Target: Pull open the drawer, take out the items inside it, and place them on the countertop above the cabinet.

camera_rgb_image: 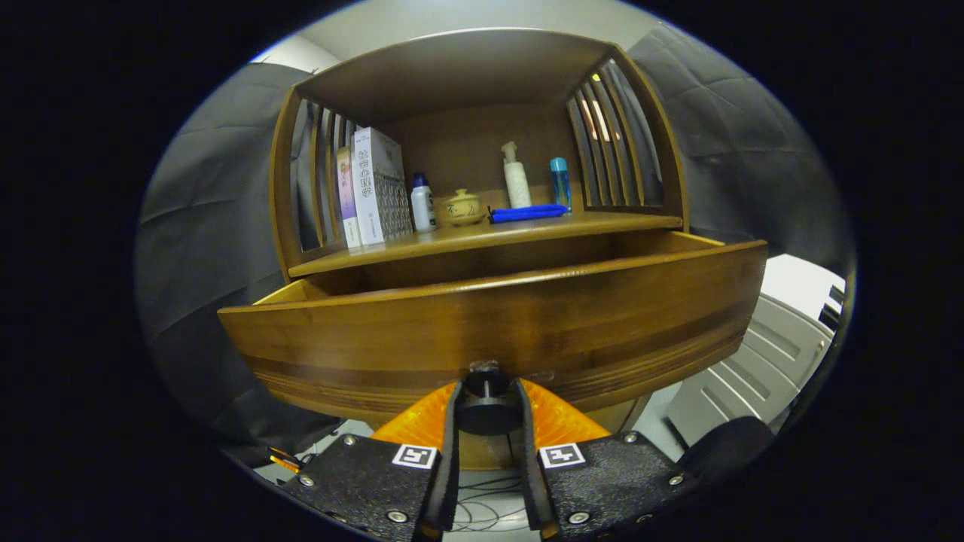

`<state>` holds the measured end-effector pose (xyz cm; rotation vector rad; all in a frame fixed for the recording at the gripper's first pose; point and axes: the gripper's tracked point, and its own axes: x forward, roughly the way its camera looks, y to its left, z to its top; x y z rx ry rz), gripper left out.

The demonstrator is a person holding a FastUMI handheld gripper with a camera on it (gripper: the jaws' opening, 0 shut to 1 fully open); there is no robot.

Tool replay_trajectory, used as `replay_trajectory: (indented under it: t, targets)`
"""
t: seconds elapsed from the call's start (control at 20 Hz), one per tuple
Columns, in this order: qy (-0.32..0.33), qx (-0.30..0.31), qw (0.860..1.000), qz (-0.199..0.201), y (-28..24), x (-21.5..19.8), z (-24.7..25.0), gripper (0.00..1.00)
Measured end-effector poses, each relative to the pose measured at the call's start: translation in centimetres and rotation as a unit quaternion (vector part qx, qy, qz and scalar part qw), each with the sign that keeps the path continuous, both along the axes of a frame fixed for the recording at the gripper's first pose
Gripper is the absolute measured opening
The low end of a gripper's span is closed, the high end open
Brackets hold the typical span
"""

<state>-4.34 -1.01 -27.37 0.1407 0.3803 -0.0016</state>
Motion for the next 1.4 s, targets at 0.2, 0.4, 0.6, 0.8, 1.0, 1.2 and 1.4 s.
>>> replay_trajectory:
  t: [0.2, 0.4, 0.6, 0.8, 1.0, 1.2, 1.4]
  targets:
    - [-0.001, -0.01, 1.0, 0.01, -0.1, -2.4, -0.5, 0.36]
    - [-0.004, 0.0, 1.0, 0.014, 0.0, -4.1, -0.6, 0.36]
    - [-0.004, 0.005, 1.0, 0.013, 0.3, -5.6, -0.7, 0.36]
    - [0.001, 0.013, 1.0, 0.018, 0.6, -6.0, -0.8, 0.36]
    - [-0.005, 0.014, 1.0, 0.016, 0.6, -6.1, -0.6, 0.37]
    - [-0.007, 0.021, 1.0, -0.005, 0.5, -6.9, -0.2, 0.47]
    - [-0.068, 0.041, 0.997, 0.005, 1.1, -6.8, 3.7, 0.79]
